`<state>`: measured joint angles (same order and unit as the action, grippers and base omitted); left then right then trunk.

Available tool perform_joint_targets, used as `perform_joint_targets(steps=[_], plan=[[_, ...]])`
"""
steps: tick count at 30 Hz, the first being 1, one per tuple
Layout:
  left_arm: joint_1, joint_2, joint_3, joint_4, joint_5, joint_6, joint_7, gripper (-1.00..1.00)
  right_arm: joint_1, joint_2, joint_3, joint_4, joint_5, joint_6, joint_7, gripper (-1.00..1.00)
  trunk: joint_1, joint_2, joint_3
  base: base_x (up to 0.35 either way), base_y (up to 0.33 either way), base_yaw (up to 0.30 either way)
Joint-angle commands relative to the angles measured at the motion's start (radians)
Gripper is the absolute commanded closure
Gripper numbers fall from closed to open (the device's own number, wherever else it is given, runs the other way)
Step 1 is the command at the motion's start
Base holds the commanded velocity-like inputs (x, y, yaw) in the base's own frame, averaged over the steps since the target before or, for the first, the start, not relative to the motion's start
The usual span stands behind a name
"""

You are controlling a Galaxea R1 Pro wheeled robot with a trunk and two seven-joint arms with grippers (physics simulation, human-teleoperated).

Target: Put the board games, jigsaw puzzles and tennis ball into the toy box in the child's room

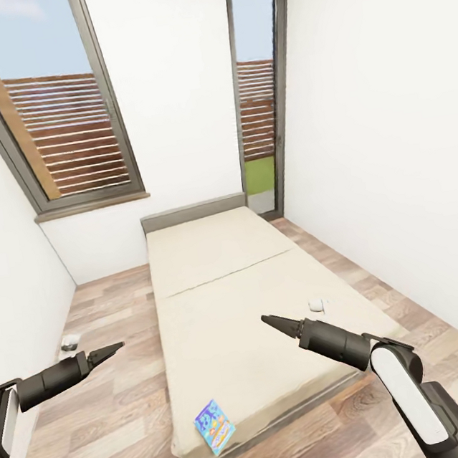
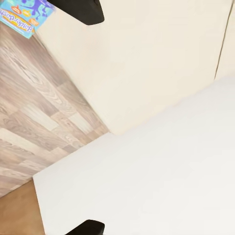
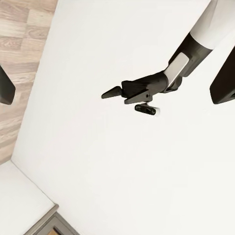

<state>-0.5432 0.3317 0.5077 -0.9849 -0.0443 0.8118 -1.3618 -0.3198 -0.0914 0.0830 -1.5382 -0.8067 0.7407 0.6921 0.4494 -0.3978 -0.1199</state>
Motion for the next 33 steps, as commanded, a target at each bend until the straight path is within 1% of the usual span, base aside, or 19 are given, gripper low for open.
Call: perform_joint_targets(steps=[1,29,33], plan=[[-0.001,-0.001,0.002,0.0,-0.005,0.01,-0.007,-1.0,-0.001,-0.001,0.001,0.0,-0.006,0.006,-0.002,-1.0,0.001,-0.002,-0.002,0.0,0.0,0.206],[-0.001,-0.005,0.002,0.001,-0.006,0.01,-0.006,-1.0,-0.001,-0.001,0.004,0.001,-0.005,0.006,-0.003,-1.0,0.001,-0.002,-0.002,0.0,0.0,0.207],[-0.001,-0.005,0.002,0.001,-0.005,0.01,0.004,-1.0,-0.001,-0.001,0.003,0.001,-0.005,0.006,-0.002,-1.0,0.001,-0.002,-0.002,0.0,0.036,0.206]])
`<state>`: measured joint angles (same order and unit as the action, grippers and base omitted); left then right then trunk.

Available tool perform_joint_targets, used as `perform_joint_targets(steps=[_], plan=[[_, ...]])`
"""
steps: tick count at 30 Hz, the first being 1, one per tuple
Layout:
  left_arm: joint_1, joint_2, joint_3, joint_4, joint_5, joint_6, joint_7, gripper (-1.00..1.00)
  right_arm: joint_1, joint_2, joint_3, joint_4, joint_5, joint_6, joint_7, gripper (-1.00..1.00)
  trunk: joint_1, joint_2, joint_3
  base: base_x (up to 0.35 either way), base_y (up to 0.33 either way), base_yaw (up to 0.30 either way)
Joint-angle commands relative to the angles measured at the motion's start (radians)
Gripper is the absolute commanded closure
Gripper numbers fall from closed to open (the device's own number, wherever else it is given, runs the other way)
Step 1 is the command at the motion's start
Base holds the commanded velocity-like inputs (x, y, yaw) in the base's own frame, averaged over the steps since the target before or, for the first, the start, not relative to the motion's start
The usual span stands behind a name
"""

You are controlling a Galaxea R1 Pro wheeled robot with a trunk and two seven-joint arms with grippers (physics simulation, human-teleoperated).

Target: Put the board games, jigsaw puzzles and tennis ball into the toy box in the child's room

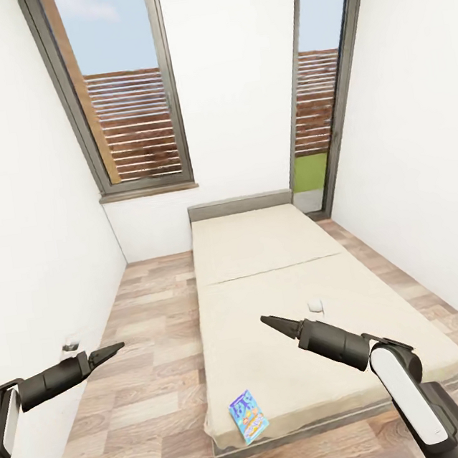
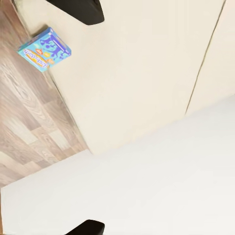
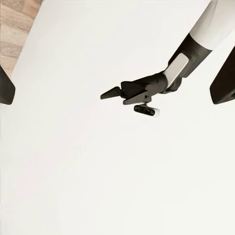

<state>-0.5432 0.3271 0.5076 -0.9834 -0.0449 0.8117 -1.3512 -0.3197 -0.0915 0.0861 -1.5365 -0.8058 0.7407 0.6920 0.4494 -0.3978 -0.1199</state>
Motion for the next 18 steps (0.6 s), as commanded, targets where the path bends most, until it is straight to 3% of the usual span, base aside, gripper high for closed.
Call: perform_joint_targets(steps=[1,7,18], plan=[[-0.001,0.0,0.002,0.0,-0.005,0.011,-0.003,-1.0,-0.001,-0.001,-0.001,-0.001,-0.007,0.006,-0.001,-1.0,0.001,-0.002,-0.002,0.0,0.162,0.206],[-0.001,-0.002,0.002,0.0,-0.004,0.01,0.002,-1.0,-0.001,-0.001,-0.003,0.001,-0.007,0.007,-0.001,-1.0,0.001,-0.002,-0.002,0.0,0.177,0.116],[-0.001,-0.004,0.002,-0.001,-0.004,0.01,0.004,-1.0,-0.001,0.001,-0.003,0.001,-0.006,0.006,-0.003,-1.0,0.001,-0.002,-0.002,0.0,0.028,0.01]])
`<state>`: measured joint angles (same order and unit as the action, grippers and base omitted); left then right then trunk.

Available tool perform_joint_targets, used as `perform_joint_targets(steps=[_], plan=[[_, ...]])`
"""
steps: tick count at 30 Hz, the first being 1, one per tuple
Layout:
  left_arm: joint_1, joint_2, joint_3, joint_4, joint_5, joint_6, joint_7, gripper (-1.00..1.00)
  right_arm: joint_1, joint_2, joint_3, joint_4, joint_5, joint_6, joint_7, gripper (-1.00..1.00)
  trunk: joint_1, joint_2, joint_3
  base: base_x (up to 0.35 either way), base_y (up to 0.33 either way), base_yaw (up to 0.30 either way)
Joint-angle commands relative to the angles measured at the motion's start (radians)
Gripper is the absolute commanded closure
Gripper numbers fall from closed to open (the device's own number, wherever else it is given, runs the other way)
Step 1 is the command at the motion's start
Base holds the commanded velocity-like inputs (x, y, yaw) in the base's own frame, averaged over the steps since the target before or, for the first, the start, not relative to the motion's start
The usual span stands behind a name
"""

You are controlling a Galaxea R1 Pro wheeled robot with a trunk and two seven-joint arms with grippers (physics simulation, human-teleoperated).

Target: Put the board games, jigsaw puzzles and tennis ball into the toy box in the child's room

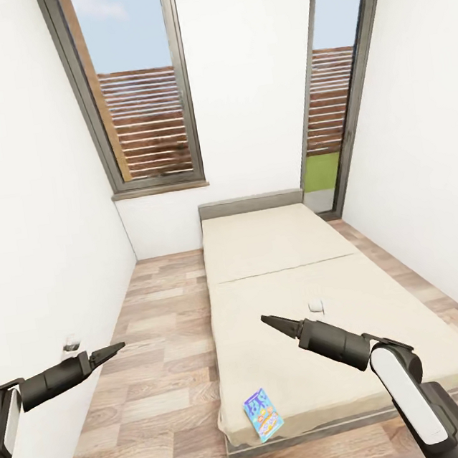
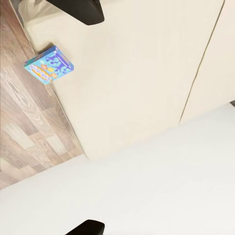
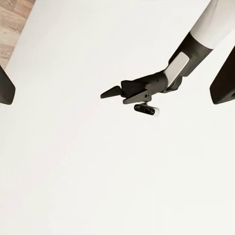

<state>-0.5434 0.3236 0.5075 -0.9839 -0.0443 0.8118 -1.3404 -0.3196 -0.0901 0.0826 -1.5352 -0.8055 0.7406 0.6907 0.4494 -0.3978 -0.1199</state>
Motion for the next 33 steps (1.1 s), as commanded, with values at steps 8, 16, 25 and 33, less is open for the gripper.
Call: perform_joint_targets(steps=[8,16,25,33], plan=[[-0.001,-0.009,0.002,0.0,-0.005,0.01,-0.006,-1.0,-0.001,-0.002,0.0,0.0,-0.007,0.006,-0.001,-1.0,0.001,-0.002,-0.002,0.0,0.137,0.0],[-0.001,-0.009,0.002,0.0,-0.005,0.01,-0.006,-1.0,-0.001,-0.001,0.0,-0.002,-0.008,0.006,-0.001,-1.0,0.001,-0.002,-0.002,0.011,0.064,0.0],[-0.001,-0.01,0.002,-0.001,-0.005,0.01,-0.006,-1.0,-0.001,0.0,0.002,-0.002,-0.008,0.006,-0.001,-1.0,0.001,-0.002,-0.002,0.018,0.067,0.145],[-0.001,-0.014,0.001,0.0,-0.005,0.01,-0.005,-1.0,-0.001,0.0,0.002,-0.002,-0.008,0.006,-0.001,-1.0,0.001,-0.002,-0.002,0.001,0.003,0.041]])
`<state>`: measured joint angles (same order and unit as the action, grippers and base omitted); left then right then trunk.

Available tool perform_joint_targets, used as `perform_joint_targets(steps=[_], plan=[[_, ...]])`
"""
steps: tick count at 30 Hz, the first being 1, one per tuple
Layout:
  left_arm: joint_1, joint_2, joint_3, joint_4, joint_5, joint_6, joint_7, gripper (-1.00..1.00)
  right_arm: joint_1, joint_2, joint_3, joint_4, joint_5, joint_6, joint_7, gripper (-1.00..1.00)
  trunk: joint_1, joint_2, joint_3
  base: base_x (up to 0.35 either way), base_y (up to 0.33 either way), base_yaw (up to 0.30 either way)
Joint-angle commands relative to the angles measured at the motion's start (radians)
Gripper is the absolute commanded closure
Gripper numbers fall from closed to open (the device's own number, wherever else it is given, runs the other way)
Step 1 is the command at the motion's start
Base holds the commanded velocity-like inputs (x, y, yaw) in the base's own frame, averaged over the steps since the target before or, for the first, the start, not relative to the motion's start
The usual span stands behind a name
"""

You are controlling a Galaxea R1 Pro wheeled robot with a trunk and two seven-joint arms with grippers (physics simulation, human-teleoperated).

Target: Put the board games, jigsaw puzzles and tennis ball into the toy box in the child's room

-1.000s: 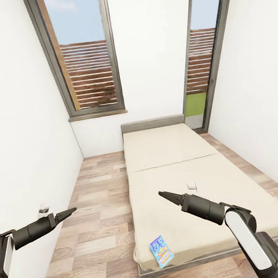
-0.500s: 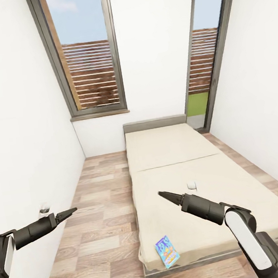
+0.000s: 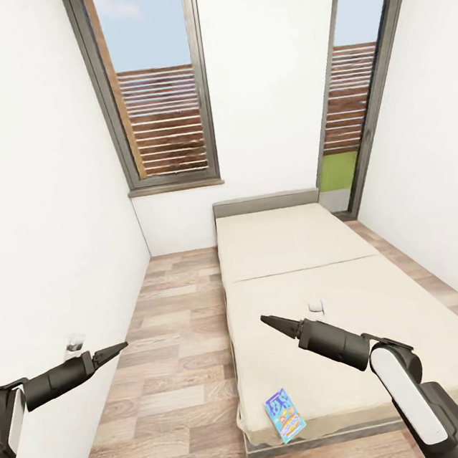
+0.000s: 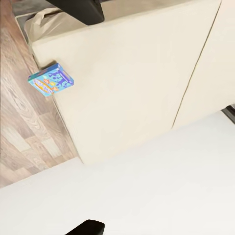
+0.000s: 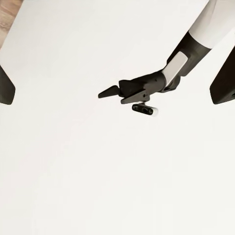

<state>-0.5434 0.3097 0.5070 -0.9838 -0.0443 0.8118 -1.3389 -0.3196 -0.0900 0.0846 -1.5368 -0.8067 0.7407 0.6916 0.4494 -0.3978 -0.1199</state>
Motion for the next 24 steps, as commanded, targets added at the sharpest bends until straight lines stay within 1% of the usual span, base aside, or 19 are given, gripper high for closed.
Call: perform_joint_targets(steps=[1,5,12,22,24], plan=[[-0.001,-0.001,0.002,0.0,-0.005,0.01,-0.007,-1.0,-0.001,-0.001,0.0,0.0,-0.006,0.006,-0.002,-1.0,0.001,-0.002,-0.002,0.0,0.0,0.003],[-0.001,-0.005,0.002,-0.001,-0.005,0.01,-0.004,-1.0,-0.001,-0.001,0.0,0.0,-0.006,0.006,-0.002,-1.0,0.001,-0.002,-0.002,0.0,0.0,0.001],[-0.001,-0.007,0.001,-0.001,-0.005,0.01,0.021,-1.0,-0.001,-0.001,-0.002,0.001,-0.006,0.006,-0.003,-1.0,0.001,-0.002,-0.002,0.0,0.0,0.0],[-0.001,-0.008,0.001,-0.001,-0.005,0.01,0.022,-1.0,-0.002,-0.001,-0.005,0.004,-0.011,0.016,-0.009,-1.0,0.001,-0.002,-0.002,0.0,0.0,0.0],[-0.001,-0.008,0.002,-0.001,-0.005,0.01,0.022,-1.0,-0.001,-0.002,-0.018,0.021,-0.017,0.021,-0.01,-1.0,0.001,-0.002,-0.002,0.0,0.0,0.0]])
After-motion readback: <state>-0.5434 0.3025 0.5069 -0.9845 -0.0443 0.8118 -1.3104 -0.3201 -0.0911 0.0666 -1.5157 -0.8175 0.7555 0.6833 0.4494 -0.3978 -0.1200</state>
